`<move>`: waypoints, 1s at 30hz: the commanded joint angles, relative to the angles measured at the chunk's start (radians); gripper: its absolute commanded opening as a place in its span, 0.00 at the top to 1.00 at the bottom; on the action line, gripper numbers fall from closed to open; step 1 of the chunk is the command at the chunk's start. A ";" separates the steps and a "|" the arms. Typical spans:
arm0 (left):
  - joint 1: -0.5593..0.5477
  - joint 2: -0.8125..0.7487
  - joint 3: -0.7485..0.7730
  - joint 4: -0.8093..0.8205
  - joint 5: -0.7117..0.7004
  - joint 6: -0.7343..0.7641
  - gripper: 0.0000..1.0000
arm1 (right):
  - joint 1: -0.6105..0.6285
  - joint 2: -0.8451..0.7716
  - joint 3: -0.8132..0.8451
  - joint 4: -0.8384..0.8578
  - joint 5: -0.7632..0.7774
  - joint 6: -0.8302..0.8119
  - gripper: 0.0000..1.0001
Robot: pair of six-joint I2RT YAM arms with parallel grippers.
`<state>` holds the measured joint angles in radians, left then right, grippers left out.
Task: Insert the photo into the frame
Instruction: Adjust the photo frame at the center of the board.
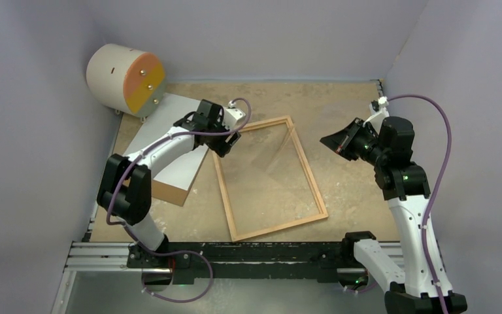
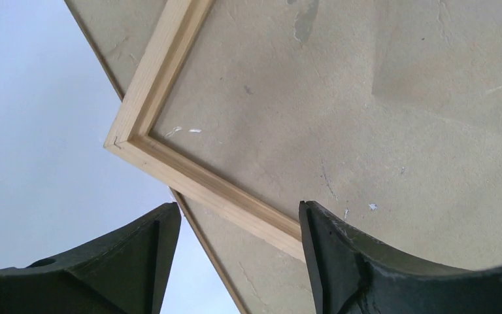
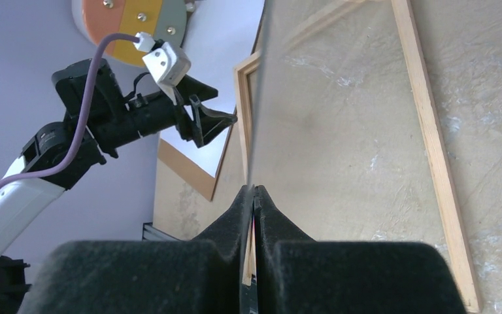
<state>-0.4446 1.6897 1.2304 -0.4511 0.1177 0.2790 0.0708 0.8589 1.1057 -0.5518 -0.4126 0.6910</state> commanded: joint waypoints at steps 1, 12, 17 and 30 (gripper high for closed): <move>0.014 0.029 0.003 -0.108 -0.032 -0.036 0.30 | -0.005 -0.008 0.002 0.051 -0.001 -0.008 1.00; 0.066 0.192 -0.020 -0.119 0.125 -0.081 0.40 | -0.005 -0.012 0.021 0.042 0.008 -0.003 1.00; 0.055 0.225 0.057 -0.091 0.120 -0.069 0.57 | -0.005 -0.012 0.016 0.048 0.005 0.004 1.00; 0.052 0.238 0.168 -0.099 0.152 -0.083 0.46 | -0.005 -0.013 0.017 0.073 -0.013 0.027 1.00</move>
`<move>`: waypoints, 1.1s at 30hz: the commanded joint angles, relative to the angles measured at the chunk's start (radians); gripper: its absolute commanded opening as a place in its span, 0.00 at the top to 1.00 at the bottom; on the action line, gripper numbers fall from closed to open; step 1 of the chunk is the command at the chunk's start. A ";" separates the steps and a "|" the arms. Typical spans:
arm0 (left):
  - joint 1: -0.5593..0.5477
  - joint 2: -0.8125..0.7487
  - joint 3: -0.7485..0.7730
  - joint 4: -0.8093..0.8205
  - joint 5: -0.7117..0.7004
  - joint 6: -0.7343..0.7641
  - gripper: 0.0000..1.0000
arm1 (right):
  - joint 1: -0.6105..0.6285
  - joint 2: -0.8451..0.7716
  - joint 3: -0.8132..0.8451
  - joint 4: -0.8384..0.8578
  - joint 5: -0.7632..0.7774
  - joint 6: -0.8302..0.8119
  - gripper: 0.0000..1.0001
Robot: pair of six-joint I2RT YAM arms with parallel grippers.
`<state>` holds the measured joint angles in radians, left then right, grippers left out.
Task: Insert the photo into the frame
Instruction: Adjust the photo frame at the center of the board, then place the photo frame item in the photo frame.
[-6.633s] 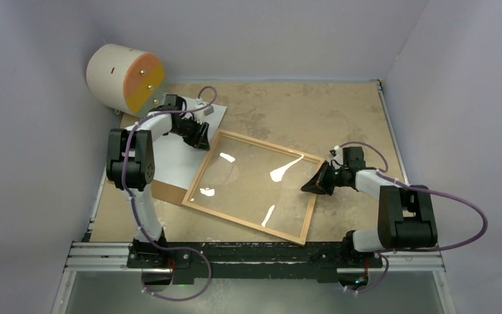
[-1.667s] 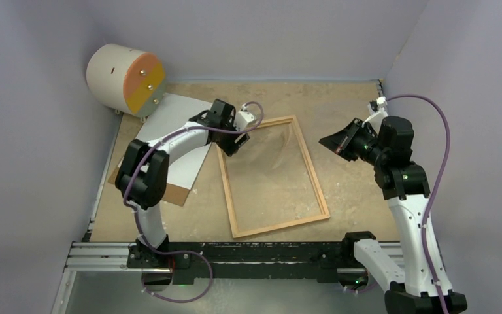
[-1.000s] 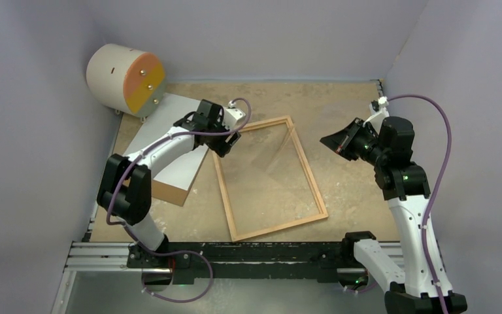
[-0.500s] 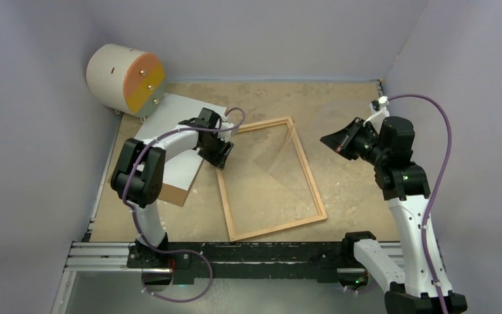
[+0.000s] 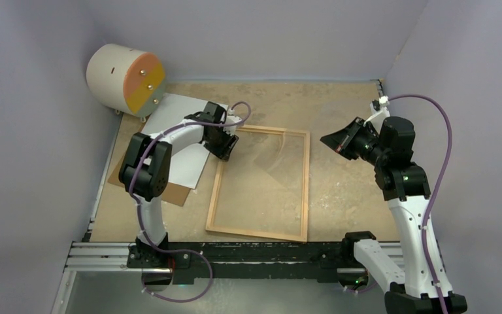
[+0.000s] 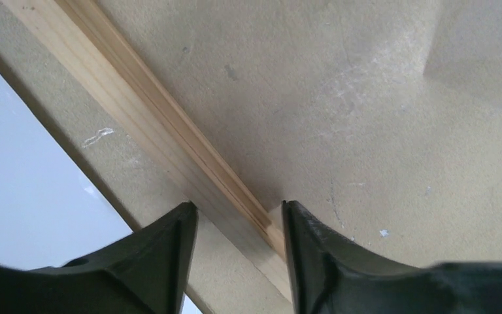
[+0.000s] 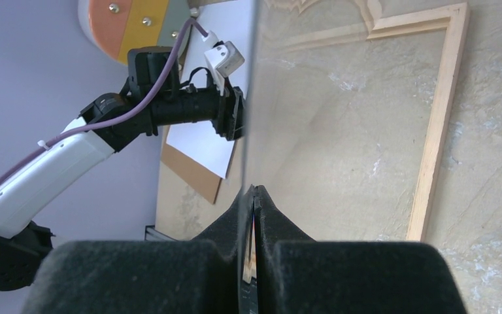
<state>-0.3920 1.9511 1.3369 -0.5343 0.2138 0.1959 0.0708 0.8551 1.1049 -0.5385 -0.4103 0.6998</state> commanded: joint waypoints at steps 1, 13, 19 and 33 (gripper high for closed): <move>0.008 -0.041 0.074 -0.022 0.076 -0.010 0.40 | -0.006 -0.002 0.022 0.075 -0.024 0.023 1.00; 0.362 -0.141 0.434 -0.197 0.161 -0.021 0.07 | 0.220 0.248 0.285 0.412 -0.107 0.178 1.00; 0.509 -0.214 0.353 -0.193 0.184 0.010 0.05 | 0.259 0.248 0.248 0.616 -0.038 0.268 1.00; 0.519 -0.327 0.015 -0.175 0.234 0.127 0.02 | 0.287 0.003 -0.514 0.877 0.250 0.474 1.00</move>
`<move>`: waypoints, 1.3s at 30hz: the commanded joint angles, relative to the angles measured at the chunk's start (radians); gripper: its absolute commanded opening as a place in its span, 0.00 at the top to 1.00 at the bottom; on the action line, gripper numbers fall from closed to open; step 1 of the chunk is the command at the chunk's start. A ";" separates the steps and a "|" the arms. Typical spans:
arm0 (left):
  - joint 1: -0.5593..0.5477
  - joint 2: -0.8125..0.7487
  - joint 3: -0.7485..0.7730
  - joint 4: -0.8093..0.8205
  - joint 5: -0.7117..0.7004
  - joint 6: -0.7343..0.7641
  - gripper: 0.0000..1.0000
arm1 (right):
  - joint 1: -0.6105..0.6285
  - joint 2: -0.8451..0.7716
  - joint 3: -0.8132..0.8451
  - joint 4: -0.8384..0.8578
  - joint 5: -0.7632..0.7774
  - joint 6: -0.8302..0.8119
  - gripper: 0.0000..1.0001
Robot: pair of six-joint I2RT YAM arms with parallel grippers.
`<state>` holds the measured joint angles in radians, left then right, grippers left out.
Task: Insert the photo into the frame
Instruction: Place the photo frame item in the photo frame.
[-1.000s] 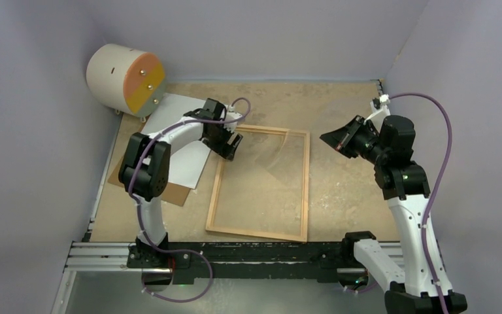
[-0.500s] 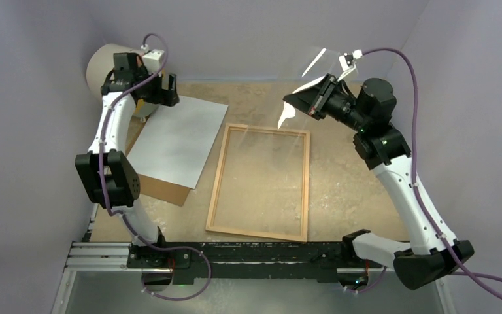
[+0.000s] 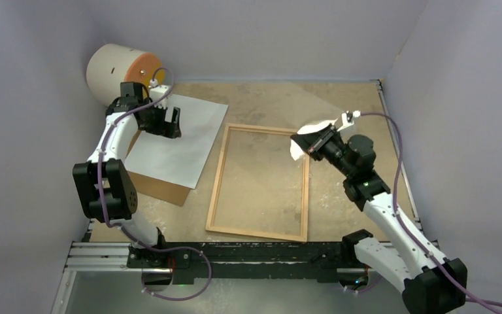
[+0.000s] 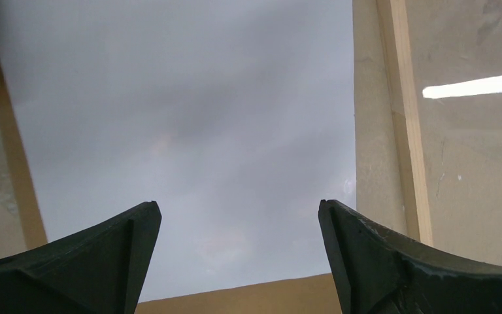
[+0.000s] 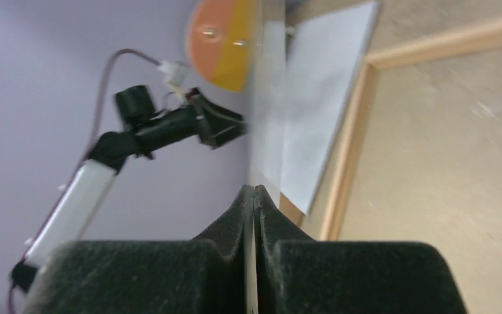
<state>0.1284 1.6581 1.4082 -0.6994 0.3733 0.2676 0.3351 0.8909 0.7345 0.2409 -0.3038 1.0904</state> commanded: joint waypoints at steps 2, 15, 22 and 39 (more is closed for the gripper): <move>-0.014 -0.030 -0.089 -0.027 0.108 0.078 0.02 | 0.055 -0.050 -0.215 0.092 0.223 0.090 1.00; -0.260 0.037 -0.275 0.054 -0.096 0.176 0.00 | 0.356 0.135 -0.208 -0.216 0.313 0.069 0.56; -0.262 0.063 -0.283 0.092 -0.191 0.212 0.00 | 0.360 0.201 -0.085 -0.526 0.176 -0.156 0.01; -0.263 0.057 -0.301 0.114 -0.248 0.298 0.01 | 0.027 0.646 0.440 -0.540 -0.045 -0.709 0.01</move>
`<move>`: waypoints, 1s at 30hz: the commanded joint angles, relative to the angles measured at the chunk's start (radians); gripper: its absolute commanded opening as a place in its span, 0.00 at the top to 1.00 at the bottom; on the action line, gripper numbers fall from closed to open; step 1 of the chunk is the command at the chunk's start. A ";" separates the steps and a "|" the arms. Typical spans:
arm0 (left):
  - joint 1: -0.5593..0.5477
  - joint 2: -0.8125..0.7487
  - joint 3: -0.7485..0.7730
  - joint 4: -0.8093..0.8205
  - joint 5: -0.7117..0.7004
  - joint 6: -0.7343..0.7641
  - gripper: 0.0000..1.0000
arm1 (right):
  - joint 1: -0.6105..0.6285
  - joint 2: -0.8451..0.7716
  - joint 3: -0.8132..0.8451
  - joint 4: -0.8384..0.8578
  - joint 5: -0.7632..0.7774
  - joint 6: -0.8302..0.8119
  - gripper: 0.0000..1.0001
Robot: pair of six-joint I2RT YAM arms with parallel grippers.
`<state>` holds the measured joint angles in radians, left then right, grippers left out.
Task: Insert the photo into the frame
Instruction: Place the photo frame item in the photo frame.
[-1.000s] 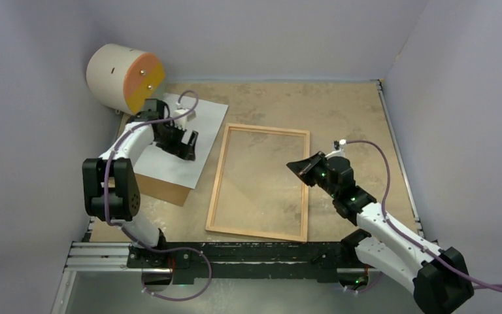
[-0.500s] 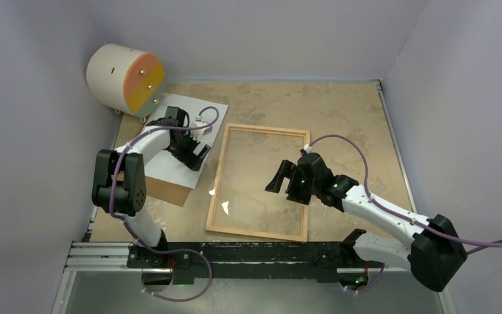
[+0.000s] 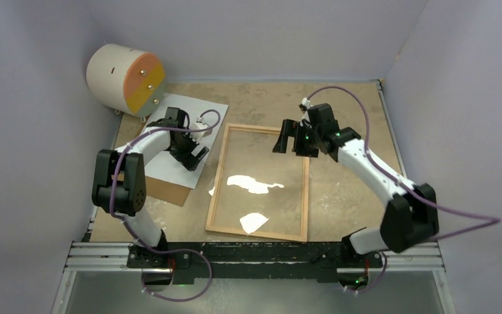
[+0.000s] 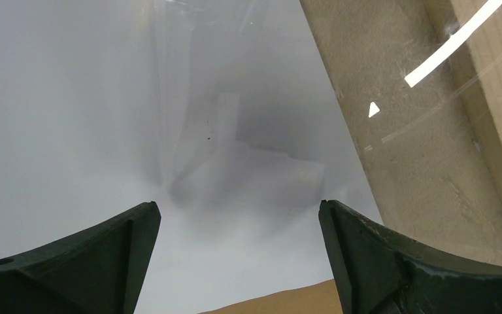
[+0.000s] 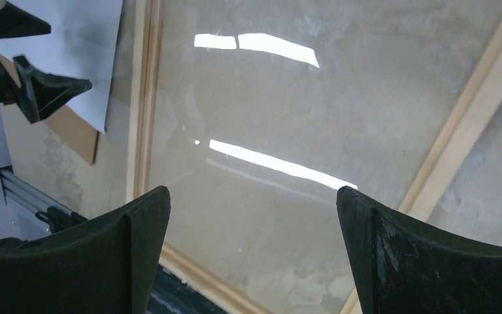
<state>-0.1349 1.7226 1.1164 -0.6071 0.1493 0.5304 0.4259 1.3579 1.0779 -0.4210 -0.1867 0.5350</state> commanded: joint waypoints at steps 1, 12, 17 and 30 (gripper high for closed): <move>0.001 -0.010 -0.012 0.024 -0.028 0.036 0.01 | -0.078 0.244 0.136 0.138 -0.189 -0.178 0.01; -0.005 0.008 -0.007 0.065 -0.033 -0.007 0.01 | -0.209 0.726 0.526 0.065 -0.514 -0.342 0.03; -0.008 0.022 -0.007 0.088 -0.039 -0.020 0.01 | -0.210 0.818 0.563 0.053 -0.556 -0.347 0.04; -0.034 0.103 0.047 0.129 -0.046 -0.050 0.02 | -0.147 0.897 0.489 0.193 -0.677 -0.282 0.13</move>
<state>-0.1528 1.7832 1.1366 -0.5152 0.1154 0.4988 0.2577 2.2227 1.6024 -0.2592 -0.8021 0.2310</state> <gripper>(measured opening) 0.986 0.876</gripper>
